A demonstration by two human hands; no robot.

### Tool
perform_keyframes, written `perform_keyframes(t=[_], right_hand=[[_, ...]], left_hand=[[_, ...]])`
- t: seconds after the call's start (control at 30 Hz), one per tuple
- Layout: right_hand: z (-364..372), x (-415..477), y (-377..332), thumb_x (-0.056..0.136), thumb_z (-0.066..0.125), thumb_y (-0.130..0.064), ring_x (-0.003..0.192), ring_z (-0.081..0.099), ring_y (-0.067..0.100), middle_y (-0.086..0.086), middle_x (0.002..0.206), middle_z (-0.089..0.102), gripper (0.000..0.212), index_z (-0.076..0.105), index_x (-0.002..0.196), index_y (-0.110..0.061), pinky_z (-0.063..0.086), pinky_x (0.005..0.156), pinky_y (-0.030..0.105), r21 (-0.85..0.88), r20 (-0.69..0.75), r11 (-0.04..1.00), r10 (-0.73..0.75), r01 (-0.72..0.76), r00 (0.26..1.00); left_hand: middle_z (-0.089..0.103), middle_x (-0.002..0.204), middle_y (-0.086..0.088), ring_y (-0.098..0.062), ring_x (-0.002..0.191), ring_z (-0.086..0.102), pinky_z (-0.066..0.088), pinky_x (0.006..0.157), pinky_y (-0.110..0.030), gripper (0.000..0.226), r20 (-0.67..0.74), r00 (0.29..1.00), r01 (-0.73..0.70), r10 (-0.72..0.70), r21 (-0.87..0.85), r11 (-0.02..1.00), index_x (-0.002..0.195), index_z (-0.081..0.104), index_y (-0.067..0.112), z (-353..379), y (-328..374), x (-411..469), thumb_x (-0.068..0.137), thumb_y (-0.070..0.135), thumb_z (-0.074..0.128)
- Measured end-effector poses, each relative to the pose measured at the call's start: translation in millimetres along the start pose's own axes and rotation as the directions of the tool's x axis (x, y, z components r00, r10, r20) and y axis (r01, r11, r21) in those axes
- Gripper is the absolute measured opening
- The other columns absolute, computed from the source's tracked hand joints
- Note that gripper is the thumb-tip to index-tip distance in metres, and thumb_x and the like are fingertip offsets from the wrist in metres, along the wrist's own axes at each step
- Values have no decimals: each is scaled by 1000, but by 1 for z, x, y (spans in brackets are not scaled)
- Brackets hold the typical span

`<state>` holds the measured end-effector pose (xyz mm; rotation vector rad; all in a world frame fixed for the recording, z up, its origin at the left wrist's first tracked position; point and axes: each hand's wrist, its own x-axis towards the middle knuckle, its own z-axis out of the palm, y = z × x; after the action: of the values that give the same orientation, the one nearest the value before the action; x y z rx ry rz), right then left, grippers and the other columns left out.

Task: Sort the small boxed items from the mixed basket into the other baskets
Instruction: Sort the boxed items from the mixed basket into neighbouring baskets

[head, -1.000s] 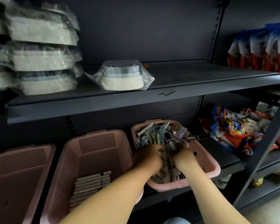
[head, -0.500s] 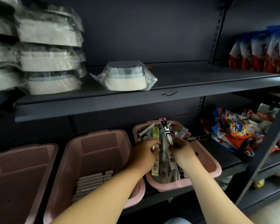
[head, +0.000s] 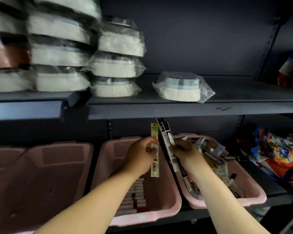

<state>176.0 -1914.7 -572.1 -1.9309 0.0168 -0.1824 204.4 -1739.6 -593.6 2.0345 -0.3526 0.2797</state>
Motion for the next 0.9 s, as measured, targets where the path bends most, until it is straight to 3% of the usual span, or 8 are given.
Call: perform_keyframes(t=[0.13,0.2,0.3,0.4,0.6,0.7,0.77,0.9], right_hand=[[50,0,-22,95,65,-14,68,64,3,-7,72,71,14,70,83,-19,48,65,20,28,89,999,-45,43,995],[78,1,-31,94,64,-9,65,64,0,-10,69,71,15,71,85,-18,47,61,13,64,146,997,-50,41,988],[123,1,-44,91,69,-18,76,68,12,-7,77,74,8,74,89,-24,50,70,28,63,228,998,-45,32,973],[173,2,-63,92,68,-17,62,63,6,-11,64,69,13,70,81,-23,47,64,28,26,318,998,-55,49,947],[273,-9,-108,95,66,-19,76,69,15,-2,83,72,9,71,98,-26,56,74,33,51,492,992,-124,114,862],[318,-17,-123,95,66,-21,75,70,16,-7,75,72,12,70,93,-32,59,78,40,30,554,991,-125,131,823],[342,-22,-130,95,66,-26,75,72,17,-6,76,74,9,71,93,-33,60,78,40,23,598,990,-125,139,791],[373,-31,-141,96,64,-25,78,71,14,-6,81,73,8,70,92,-28,58,74,34,1,663,984,-132,176,737]], left_hand=[[70,100,16,9,85,66,58,73,-21,31,-69,995,78,-77,7,997,106,60,39,-54,-24,-14,93,16,76],[70,99,17,9,83,66,53,69,-13,36,-102,988,119,-117,13,993,110,56,38,-84,-36,-24,91,18,79],[74,101,13,-2,91,70,56,83,-25,36,-154,975,172,-161,59,983,116,59,35,-133,-55,-39,90,21,80],[76,98,15,-6,92,72,58,90,-37,15,-198,956,236,-216,82,968,106,75,27,-189,-74,-54,91,22,75],[76,90,7,-14,86,72,58,82,-34,8,-404,876,368,-264,205,907,90,74,25,-307,-99,-92,96,24,70],[76,93,9,-11,85,68,50,74,-21,7,-481,845,415,-232,317,853,93,77,28,-359,-112,-116,95,30,70],[75,98,13,-10,88,69,54,79,-27,12,-465,857,449,-224,457,768,95,76,36,-391,-122,-133,93,41,65],[75,105,11,-16,91,65,51,79,-28,21,-321,852,485,-414,780,394,82,67,42,-435,-145,-162,99,42,56]])
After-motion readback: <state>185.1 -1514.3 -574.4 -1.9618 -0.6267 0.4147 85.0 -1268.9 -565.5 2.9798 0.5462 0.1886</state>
